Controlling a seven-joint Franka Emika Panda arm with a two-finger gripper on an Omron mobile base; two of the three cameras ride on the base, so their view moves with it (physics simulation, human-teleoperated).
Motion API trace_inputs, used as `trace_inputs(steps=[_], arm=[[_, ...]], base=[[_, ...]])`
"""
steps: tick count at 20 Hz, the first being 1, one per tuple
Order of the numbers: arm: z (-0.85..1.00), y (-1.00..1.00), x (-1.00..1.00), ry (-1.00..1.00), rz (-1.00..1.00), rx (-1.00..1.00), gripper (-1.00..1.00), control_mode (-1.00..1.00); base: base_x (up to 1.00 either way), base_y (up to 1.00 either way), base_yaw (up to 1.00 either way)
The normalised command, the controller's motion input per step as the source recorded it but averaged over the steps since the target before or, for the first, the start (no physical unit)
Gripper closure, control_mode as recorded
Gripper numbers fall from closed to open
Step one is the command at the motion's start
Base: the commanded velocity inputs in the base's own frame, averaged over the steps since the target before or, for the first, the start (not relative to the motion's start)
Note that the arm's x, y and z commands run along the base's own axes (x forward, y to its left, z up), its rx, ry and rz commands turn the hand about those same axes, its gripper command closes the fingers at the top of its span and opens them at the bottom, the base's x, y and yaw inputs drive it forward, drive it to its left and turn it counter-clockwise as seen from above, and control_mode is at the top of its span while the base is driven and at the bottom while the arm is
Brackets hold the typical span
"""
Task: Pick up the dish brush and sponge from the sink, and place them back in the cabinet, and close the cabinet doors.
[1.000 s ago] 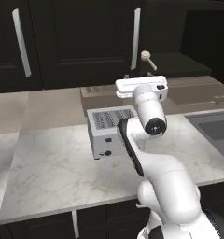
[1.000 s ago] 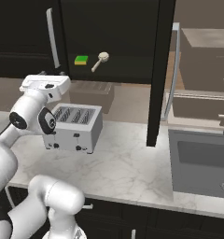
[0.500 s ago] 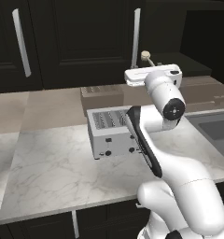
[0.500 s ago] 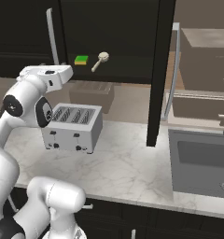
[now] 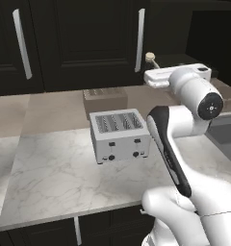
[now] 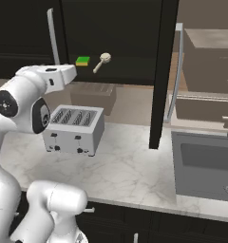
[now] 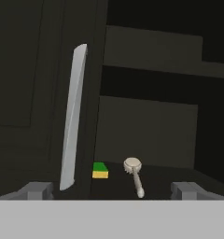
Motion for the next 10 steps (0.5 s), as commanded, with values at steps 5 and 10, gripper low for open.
trace_inputs(steps=[5, 10], arm=[[0.0, -0.46, -0.28, -0.01, 0.09, 0.0, -1.0, -1.0], [0.0, -0.39, -0.21, -0.01, 0.09, 0.0, -1.0, -1.0]], base=[[0.0, 0.0, 0.0], [0.0, 0.0, 0.0]])
